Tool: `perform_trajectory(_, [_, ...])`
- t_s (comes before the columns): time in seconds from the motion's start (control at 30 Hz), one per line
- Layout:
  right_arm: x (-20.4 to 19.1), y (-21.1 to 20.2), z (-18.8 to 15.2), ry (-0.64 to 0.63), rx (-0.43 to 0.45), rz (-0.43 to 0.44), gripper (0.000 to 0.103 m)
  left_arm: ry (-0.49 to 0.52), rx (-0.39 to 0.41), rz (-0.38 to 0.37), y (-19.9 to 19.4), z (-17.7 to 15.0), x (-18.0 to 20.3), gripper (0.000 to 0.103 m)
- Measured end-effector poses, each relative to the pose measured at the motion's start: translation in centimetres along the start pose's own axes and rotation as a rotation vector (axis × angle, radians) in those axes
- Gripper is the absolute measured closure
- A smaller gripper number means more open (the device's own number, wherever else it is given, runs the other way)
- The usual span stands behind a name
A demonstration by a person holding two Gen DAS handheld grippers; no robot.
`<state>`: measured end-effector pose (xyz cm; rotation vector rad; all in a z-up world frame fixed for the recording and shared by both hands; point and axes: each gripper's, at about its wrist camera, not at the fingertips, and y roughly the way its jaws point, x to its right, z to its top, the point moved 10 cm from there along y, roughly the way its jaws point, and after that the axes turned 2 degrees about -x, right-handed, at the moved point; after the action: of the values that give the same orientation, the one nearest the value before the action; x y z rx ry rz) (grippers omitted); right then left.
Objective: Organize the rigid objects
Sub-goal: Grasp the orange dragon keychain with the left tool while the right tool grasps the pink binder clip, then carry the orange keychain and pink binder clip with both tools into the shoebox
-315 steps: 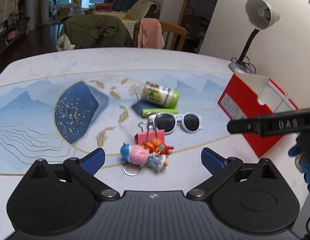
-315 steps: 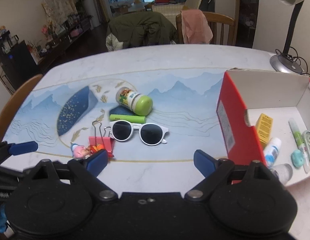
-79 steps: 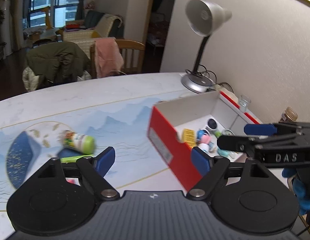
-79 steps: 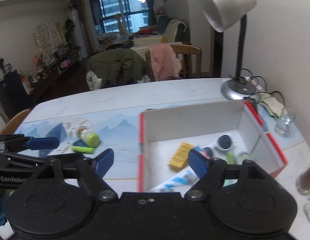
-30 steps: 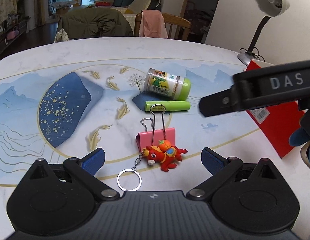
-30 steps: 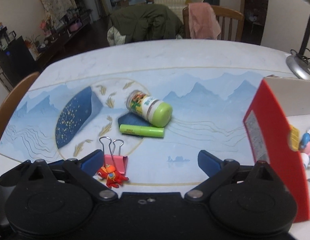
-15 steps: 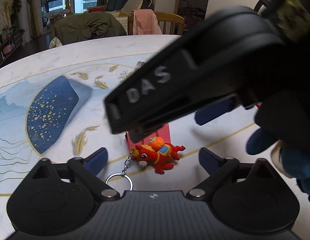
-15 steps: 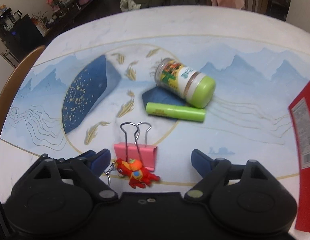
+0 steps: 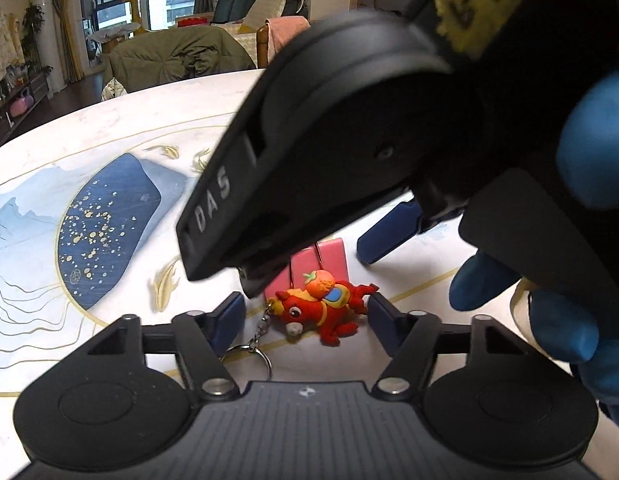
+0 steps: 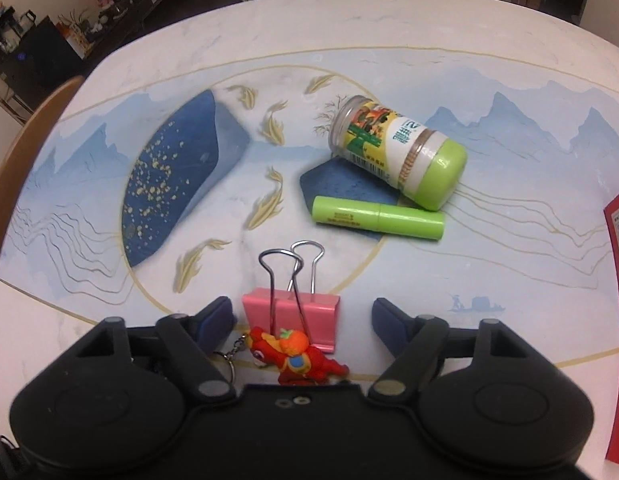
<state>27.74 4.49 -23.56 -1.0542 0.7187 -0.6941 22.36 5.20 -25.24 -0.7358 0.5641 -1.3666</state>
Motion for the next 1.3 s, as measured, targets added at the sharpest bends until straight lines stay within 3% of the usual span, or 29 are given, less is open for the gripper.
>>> perform_trajectory(0.1, [0.0,0.0,0.1,-0.009,0.009,-0.012,0.037,0.002,0.004,-0.006,-0.3,-0.1,0.2,0.049])
perform_trajectory(0.2, [0.1,-0.2,0.3,0.007,0.013,0.011,0.051,0.007,0.006,-0.005,-0.6,-0.5,0.6,0.050])
perform_trajectory(0.67, [2.5,-1.8,-0.1,0.084,0.052,-0.009,0.052,-0.037,-0.027,-0.040,-0.7,0.4,-0.6,0.051])
perform_trajectory(1.3, [5.4,-10.1,-2.0,0.158,0.158,0.024,0.052,-0.135,-0.026,-0.084,-4.8,2.9,-1.2,0.051])
